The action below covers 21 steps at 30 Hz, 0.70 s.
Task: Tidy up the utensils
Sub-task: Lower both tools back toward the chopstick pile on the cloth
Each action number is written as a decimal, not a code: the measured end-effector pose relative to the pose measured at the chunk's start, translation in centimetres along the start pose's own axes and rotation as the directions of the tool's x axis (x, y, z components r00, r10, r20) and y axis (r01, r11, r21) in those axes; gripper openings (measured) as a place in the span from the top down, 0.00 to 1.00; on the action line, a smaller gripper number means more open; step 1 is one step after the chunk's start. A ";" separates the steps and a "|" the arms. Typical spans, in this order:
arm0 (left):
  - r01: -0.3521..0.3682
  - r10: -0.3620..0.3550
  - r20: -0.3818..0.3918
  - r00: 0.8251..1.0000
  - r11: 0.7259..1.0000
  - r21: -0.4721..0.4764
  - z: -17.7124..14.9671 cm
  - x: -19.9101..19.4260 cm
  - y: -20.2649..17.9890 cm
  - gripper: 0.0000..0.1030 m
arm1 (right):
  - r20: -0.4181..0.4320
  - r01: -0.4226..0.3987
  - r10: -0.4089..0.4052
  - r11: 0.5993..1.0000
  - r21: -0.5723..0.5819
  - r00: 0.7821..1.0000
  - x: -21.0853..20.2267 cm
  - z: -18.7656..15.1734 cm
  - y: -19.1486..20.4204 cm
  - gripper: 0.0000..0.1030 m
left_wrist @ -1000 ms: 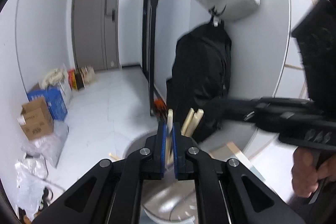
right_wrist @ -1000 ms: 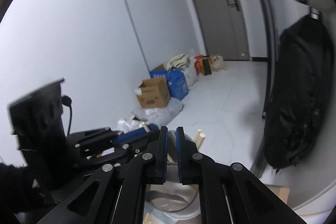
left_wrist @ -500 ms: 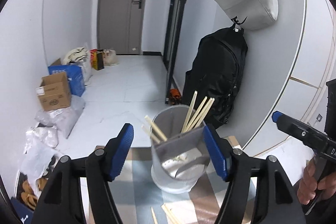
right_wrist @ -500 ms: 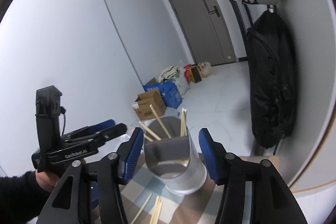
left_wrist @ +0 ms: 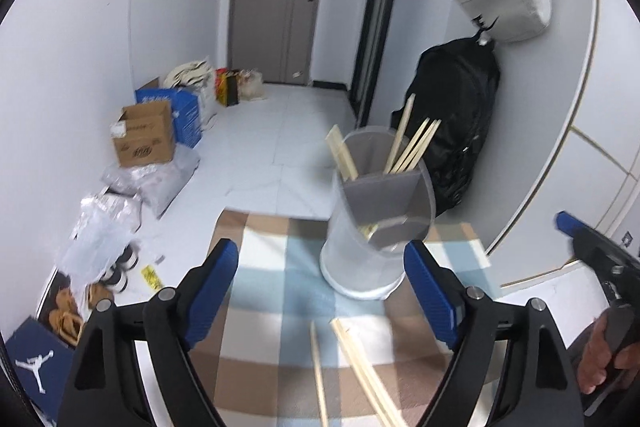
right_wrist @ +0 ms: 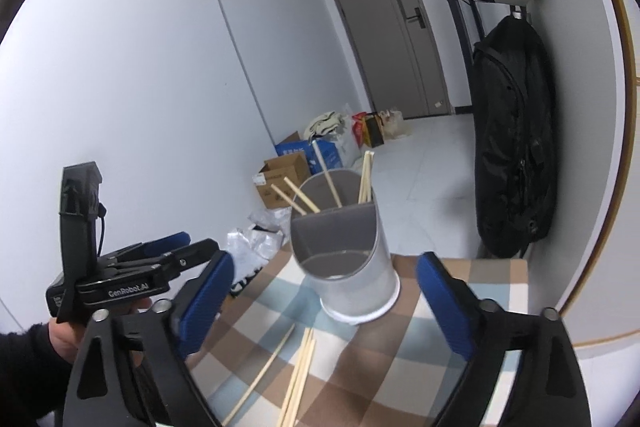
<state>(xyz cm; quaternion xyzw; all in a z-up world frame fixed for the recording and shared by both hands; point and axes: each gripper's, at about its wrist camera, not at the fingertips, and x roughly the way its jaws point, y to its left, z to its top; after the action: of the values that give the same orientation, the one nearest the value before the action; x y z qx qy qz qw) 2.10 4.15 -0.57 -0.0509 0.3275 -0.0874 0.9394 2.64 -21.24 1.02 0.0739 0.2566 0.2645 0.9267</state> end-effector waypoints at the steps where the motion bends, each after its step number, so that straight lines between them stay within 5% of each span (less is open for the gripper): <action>1: -0.009 0.008 -0.020 1.000 1.000 -0.007 -0.5 0.5 0.2 0.21 | -0.008 0.000 0.000 1.000 0.001 1.000 0.1 -0.3 0.1 0.02; 9: -0.056 0.064 -0.240 0.969 0.998 0.042 -4.5 5.0 1.1 0.21 | -0.042 0.016 -0.015 0.999 0.029 0.999 0.7 -1.4 0.2 0.00; 18: -0.111 0.156 -0.445 0.882 0.986 0.127 -7.5 10.2 0.9 0.21 | -0.059 0.024 -0.020 0.997 0.070 0.998 1.5 -1.4 -0.4 0.00; 21: -0.117 0.162 -0.473 0.866 0.986 0.123 -7.6 10.8 1.0 0.21 | -0.069 0.025 -0.020 0.997 0.076 0.997 1.7 -1.4 -0.6 0.00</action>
<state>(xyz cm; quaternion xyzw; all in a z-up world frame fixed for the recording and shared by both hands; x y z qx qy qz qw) 5.80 2.75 -13.15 0.0388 0.5492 -0.0441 0.8336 3.40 -20.81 -1.11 0.0975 0.2986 0.2462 0.9169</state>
